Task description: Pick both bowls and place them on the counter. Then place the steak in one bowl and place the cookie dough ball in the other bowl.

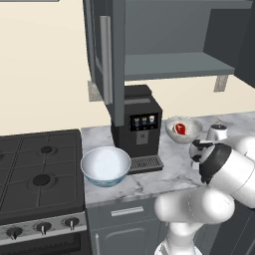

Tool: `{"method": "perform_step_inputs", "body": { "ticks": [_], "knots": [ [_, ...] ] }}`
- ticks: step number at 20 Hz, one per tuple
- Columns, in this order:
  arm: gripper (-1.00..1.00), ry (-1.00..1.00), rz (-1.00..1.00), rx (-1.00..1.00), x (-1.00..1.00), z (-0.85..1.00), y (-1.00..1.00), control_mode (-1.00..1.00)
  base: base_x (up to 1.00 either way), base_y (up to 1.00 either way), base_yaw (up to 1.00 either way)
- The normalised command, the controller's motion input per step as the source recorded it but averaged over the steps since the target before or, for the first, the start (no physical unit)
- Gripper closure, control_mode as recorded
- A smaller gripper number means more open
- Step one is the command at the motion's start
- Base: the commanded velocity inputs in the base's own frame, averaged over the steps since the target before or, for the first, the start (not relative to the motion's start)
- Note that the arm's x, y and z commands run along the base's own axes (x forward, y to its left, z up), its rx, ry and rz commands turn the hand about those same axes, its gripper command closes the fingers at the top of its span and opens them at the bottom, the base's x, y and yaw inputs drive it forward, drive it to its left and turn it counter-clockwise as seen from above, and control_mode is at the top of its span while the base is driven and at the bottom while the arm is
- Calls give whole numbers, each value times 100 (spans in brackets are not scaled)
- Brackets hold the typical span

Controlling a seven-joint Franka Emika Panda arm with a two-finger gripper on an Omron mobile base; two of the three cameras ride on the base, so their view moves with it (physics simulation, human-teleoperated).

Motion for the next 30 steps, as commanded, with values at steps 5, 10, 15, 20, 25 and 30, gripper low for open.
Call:
{"method": "perform_step_inputs", "body": {
  "ticks": [5, 10, 15, 20, 25, 30],
  "knots": [
    [100, 0, -3, 0, -1, -4, 4, -100, 0, 0, 0],
    [100, 0, 0, 1, -4, 7, 0, -100, 0, 0, 0],
    [100, 0, 0, 0, -9, 36, 3, -100, 0, 0, 0],
    [100, 0, 0, 0, -18, 57, 8, -100, 0, 0, 0],
    [100, 0, 0, 0, -31, 46, 19, -100, 0, 0, 0],
    [100, -1, 1, 0, -24, 48, 21, -100, 0, 0, 0]
  ]
}}
